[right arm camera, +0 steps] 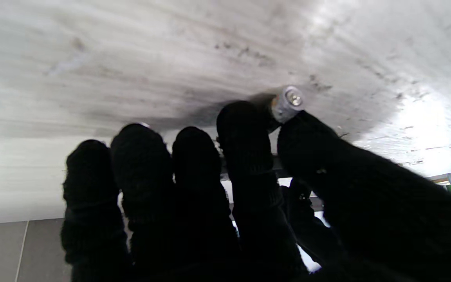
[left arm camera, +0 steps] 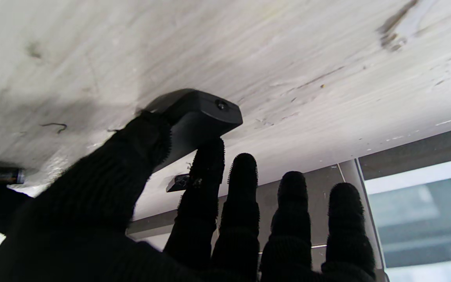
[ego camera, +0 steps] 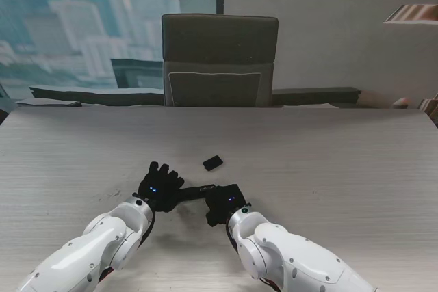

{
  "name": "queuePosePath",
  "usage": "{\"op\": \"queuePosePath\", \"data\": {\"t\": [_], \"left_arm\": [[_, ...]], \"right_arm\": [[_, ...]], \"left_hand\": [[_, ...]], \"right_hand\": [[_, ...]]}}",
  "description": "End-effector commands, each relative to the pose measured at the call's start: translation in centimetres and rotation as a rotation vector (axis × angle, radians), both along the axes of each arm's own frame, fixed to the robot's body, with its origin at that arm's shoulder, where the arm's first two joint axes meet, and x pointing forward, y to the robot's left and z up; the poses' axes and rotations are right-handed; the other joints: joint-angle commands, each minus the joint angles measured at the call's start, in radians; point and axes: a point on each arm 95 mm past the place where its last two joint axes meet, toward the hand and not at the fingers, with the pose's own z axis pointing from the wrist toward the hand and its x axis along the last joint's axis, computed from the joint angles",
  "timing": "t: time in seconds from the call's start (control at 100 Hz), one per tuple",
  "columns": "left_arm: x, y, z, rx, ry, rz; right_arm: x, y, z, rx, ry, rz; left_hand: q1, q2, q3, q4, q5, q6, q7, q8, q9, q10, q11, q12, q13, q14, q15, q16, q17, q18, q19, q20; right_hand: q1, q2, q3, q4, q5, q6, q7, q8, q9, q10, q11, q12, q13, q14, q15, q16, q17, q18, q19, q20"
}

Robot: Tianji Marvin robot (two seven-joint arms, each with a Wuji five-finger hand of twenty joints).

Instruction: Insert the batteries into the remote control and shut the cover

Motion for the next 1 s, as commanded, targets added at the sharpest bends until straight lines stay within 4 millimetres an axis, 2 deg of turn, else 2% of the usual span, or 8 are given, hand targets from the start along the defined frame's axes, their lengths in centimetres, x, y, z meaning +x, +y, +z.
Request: {"op": "queuePosePath", "data": {"t": [0.0,0.16,0.23,0.43,0.57,0.64,0.76,0.99], "left_arm": [[-0.8,0.5,-1.7,0.028,0.060,0.012],[-0.8,0.6,-1.7,0.028,0.060,0.014],[-0.8,0.5,-1.7,0.028,0.061,0.013],[-0.8,0.5,-1.7,0.028,0.064,0.011],[-0.9,0.5,-1.7,0.026,0.063,0.011],[-0.8,0.5,-1.7,0.025,0.063,0.011],[-0.8,0.5,-1.7,0.026,0.062,0.009],[-0.9,0.5,-1.7,0.028,0.064,0.009]], "right_arm": [[-0.6,0.5,-0.5,-0.002,0.030,0.018],[-0.6,0.8,-0.3,0.019,0.037,0.016],[-0.6,0.9,-0.2,0.029,0.033,0.016],[-0.7,0.5,0.7,0.045,-0.010,0.011],[-0.8,-0.3,1.3,0.026,-0.066,0.035],[-0.9,-0.7,1.5,0.029,-0.088,0.055],[-0.9,-1.3,2.0,0.042,-0.114,0.110],[-0.3,-2.4,2.5,0.057,-0.129,0.280]], "left_hand": [[0.091,0.016,0.018,0.038,0.092,-0.208,0.169,0.062,-0.004,-0.004,0.013,0.009,-0.004,0.004,0.010,-0.005,-0.006,0.004,0.012,-0.017],[0.090,0.017,0.017,0.038,0.092,-0.210,0.168,0.062,-0.004,-0.004,0.013,0.009,-0.004,0.004,0.010,-0.005,-0.006,0.004,0.012,-0.017],[0.090,0.017,0.016,0.038,0.092,-0.207,0.168,0.061,-0.004,-0.003,0.013,0.009,-0.005,0.005,0.010,-0.005,-0.006,0.004,0.012,-0.017],[0.089,0.018,0.015,0.038,0.092,-0.207,0.168,0.061,-0.004,-0.003,0.013,0.009,-0.003,0.004,0.010,-0.005,-0.006,0.004,0.012,-0.017],[0.089,0.019,0.015,0.039,0.093,-0.208,0.168,0.061,-0.003,-0.003,0.013,0.009,-0.003,0.004,0.010,-0.005,-0.005,0.003,0.013,-0.017],[0.089,0.018,0.015,0.039,0.093,-0.207,0.168,0.061,-0.004,-0.003,0.013,0.009,-0.004,0.004,0.010,-0.005,-0.005,0.003,0.013,-0.017],[0.089,0.019,0.015,0.039,0.093,-0.208,0.168,0.061,-0.003,-0.003,0.013,0.009,-0.003,0.003,0.010,-0.005,-0.005,0.003,0.014,-0.017],[0.091,0.018,0.015,0.039,0.093,-0.205,0.168,0.061,-0.004,-0.003,0.013,0.009,-0.003,0.004,0.010,-0.005,-0.005,0.004,0.014,-0.016]], "right_hand": [[-0.020,0.034,0.001,0.034,0.063,-0.024,-0.034,0.033,0.035,0.030,0.003,0.021,0.030,0.030,0.024,-0.014,0.010,0.050,0.041,0.015],[-0.063,0.098,-0.017,0.083,0.102,-0.028,-0.078,0.102,0.046,0.030,0.001,0.026,0.038,0.035,0.030,-0.024,0.014,0.055,0.043,0.015],[-0.110,0.145,-0.049,0.133,0.127,-0.031,-0.134,0.243,0.050,0.029,0.001,0.028,0.041,0.034,0.031,-0.025,0.014,0.057,0.042,0.016],[-0.191,0.168,-0.121,0.125,0.120,-0.043,-0.139,0.263,0.037,0.027,-0.002,0.028,0.032,0.029,0.027,-0.027,0.011,0.053,0.041,0.015],[-0.180,0.141,-0.126,0.130,-0.011,-0.069,-0.181,0.274,-0.069,0.024,-0.028,0.023,-0.042,-0.009,-0.015,-0.031,-0.028,0.011,0.022,0.007],[-0.148,0.078,-0.110,0.048,-0.144,-0.087,-0.136,0.155,-0.123,0.022,-0.029,0.011,-0.078,-0.030,-0.047,-0.007,-0.046,-0.011,0.015,0.002],[-0.070,-0.050,-0.029,-0.018,-0.387,-0.131,-0.053,0.040,-0.194,-0.006,-0.018,0.009,-0.125,-0.080,-0.069,0.006,-0.061,-0.058,0.010,-0.006],[0.119,-0.194,0.152,-0.037,-0.563,-0.318,0.003,0.021,-0.356,-0.065,0.038,-0.058,-0.245,-0.176,-0.090,0.042,-0.116,-0.144,-0.017,-0.022]]}}
